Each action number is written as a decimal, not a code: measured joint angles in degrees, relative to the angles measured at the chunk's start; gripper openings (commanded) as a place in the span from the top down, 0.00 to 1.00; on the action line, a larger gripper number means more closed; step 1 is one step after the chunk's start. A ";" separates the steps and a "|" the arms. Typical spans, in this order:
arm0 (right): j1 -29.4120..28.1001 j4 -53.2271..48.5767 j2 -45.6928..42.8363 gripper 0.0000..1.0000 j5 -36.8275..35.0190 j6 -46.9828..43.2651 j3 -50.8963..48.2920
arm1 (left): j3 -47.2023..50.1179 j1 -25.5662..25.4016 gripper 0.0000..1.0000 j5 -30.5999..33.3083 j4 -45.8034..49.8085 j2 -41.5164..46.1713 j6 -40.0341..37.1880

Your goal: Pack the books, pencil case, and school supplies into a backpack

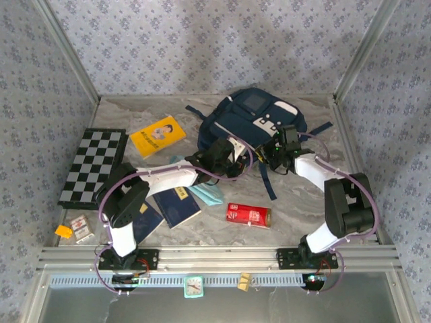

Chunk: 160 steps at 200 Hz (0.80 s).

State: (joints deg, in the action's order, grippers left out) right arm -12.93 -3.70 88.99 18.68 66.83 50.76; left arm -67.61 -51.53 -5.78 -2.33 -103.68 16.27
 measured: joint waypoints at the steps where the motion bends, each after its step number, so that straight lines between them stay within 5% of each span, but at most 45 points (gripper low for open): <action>1: 0.04 -0.07 0.02 0.97 0.00 -0.02 0.04 | -0.02 0.00 1.00 -0.02 0.04 0.00 0.00; 113: 10.03 -14.93 7.23 1.00 6.56 -18.73 10.54 | 3.43 3.06 1.00 -4.85 3.85 1.42 -5.11; 130: 10.08 -14.93 7.28 0.91 7.30 -19.41 10.62 | 3.89 3.80 1.00 -5.44 3.61 1.77 -4.33; 160: 10.05 -14.49 7.21 0.61 8.00 -19.74 10.58 | 3.89 3.91 1.00 -5.84 3.41 1.79 -3.15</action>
State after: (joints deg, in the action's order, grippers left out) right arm -2.87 -18.20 96.20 26.68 47.09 61.34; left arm -63.72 -47.62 -11.62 1.08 -101.89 13.13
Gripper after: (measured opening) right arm 0.261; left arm 0.065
